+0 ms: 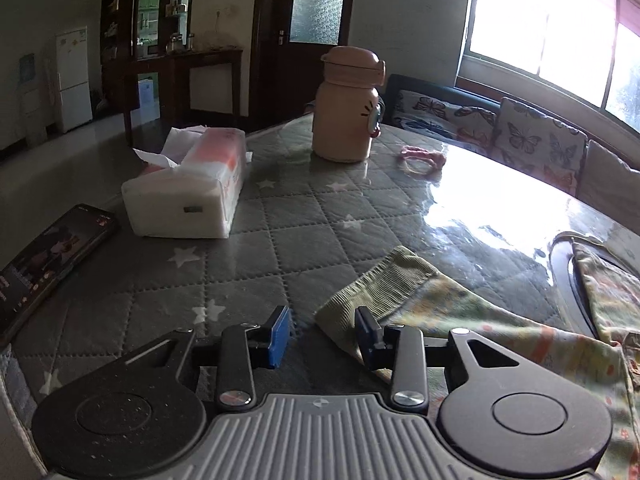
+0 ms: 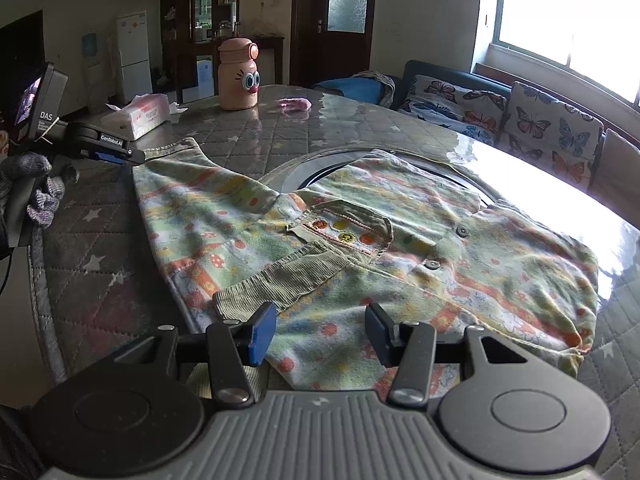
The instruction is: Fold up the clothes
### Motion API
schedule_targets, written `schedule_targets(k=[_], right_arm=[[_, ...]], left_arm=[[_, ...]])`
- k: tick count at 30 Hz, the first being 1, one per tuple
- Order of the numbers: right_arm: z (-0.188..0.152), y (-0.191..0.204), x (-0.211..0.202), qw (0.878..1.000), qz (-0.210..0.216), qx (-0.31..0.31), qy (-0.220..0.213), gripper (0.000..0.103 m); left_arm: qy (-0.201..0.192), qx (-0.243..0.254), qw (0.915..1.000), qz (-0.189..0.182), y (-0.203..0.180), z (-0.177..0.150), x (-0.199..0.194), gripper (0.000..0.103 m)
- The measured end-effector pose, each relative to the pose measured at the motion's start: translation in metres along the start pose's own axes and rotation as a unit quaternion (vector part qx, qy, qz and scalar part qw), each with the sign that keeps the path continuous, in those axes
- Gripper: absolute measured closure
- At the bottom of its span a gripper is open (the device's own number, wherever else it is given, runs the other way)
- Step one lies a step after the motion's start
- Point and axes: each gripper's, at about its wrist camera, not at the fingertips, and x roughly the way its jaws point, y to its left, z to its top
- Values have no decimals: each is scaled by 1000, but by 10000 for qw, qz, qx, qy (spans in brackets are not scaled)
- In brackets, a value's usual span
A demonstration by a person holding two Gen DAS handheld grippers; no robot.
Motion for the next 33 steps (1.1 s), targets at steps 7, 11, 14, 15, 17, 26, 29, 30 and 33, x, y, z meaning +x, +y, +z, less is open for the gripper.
schedule_targets(k=[7,11,14,15,17,26,29,30,33], right_arm=[[-2,-2,1,10000,-15,49,17,53],[-2,-2,0,10000,-37,65,9,53],[-2,-3,-2,9999,-56,82,-26,53],[-2,-4,-3,9999,-61,92,-39,53],[-2,-4,-3,9999,-60,96,-52,53],[-2,-2,-9,9998,-56,102,-133,53],[-2,-3,-10,9997,-95,136,-153,53],[-2,-4,-12,9997,-102,157,-173,53],[-1,-6,-15,9994,-115,233,-235,53]], left_arm=[[22,184,9998,97,1,-1,1,68],[-13,336,9993,176,0,1,3,68],[-3,149,9998,101,3,2,-3,68],[-10,84,10000,38,4,2,-6,68],[23,13,10000,-48,3,1,-9,68],[126,-85,9996,-231,-3,0,0,84],[97,-252,9988,-401,-1,3,-4,95],[77,-314,9983,-476,-1,4,-8,95],[-91,-248,9968,-758,-13,8,-27,96]])
